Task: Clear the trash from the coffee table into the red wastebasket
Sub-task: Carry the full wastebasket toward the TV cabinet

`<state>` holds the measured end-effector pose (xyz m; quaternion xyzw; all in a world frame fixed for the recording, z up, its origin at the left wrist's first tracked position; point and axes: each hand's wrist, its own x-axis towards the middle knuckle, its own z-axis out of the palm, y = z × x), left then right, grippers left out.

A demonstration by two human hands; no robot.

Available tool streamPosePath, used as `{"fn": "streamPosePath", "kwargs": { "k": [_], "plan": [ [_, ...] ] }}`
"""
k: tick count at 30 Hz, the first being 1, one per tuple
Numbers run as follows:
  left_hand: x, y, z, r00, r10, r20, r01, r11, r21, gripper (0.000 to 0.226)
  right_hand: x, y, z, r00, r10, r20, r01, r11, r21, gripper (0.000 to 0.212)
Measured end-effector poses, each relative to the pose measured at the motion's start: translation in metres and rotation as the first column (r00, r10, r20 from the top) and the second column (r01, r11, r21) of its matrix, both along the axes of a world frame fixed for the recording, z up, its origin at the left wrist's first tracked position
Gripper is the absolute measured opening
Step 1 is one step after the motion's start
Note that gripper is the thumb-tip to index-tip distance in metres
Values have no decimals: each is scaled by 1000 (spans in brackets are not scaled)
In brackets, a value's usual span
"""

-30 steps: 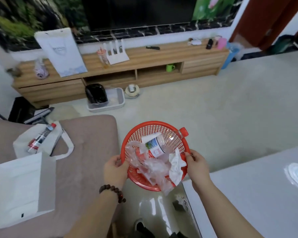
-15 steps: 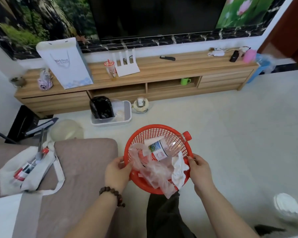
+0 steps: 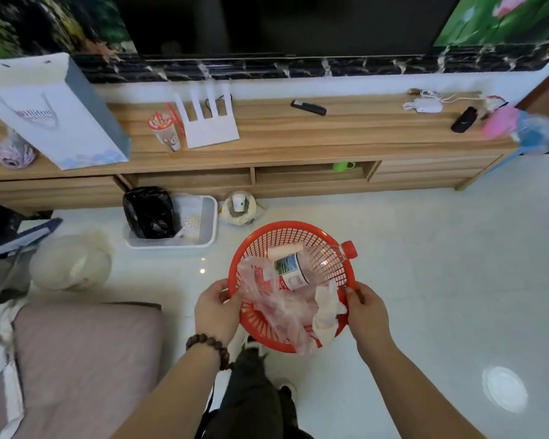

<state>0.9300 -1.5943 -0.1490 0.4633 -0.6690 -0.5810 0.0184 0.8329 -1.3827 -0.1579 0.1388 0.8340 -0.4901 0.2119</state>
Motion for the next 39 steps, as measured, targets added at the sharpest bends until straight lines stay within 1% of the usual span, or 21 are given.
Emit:
{"fn": "streamPosePath", "kwargs": {
  "k": [4,6,7,10,12,15,18,20,23,25,27,29,30,33,36,39],
  "plan": [
    [-67,-10,-24,999,10,42,-10,1000,-4,2,-72,-16,-28,999,20,32,-22,999,48,22],
    [-99,-18,-38,998,15,53,-15,1000,7,6,-105,-26,-42,998,39,48,-42,997,72,22],
    [-116,-23,-45,998,16,68,-17,1000,20,1,-122,-31,-50,997,49,52,-54,995,90,22],
    [-171,-35,-69,990,18,137,-23,999,40,28,-173,-45,-70,995,69,66,-78,987,138,25],
    [-210,-41,-90,984,22,179,-29,999,36,33,-213,-54,-88,993,85,83,-97,983,153,23],
    [-267,-50,-133,975,47,218,-60,997,54,35,-272,-65,-127,990,85,112,-102,982,157,24],
    [-320,-60,-190,967,101,233,-121,990,76,30,-324,-77,-185,987,90,132,-111,981,158,24],
    [-351,-67,-240,966,101,236,-124,989,83,23,-356,-86,-234,985,90,147,-114,980,163,29],
    [-392,-77,-322,977,41,211,-70,989,130,2,-398,-96,-319,983,77,170,-101,985,140,34],
    [-416,-82,-374,984,8,179,-37,987,158,10,-422,-99,-374,981,78,175,-101,986,129,34],
    [-438,-87,-418,990,-5,144,-20,985,170,9,-442,-101,-424,979,89,183,-110,988,110,34],
    [-455,-90,-454,994,-13,107,-6,984,179,4,-459,-105,-462,977,114,181,-134,986,100,34],
    [-463,-92,-469,996,-21,87,4,982,190,5,-466,-108,-478,976,127,178,-146,984,98,34],
    [-480,-92,-502,997,-42,67,27,976,217,40,-483,-112,-513,975,158,159,-174,980,98,34],
    [-488,-91,-520,997,-64,53,51,974,221,54,-494,-115,-531,979,169,115,-182,977,112,35],
    [-496,-94,-528,998,-70,11,66,976,206,63,-505,-118,-536,978,189,89,-197,976,90,36]
  ]
}}
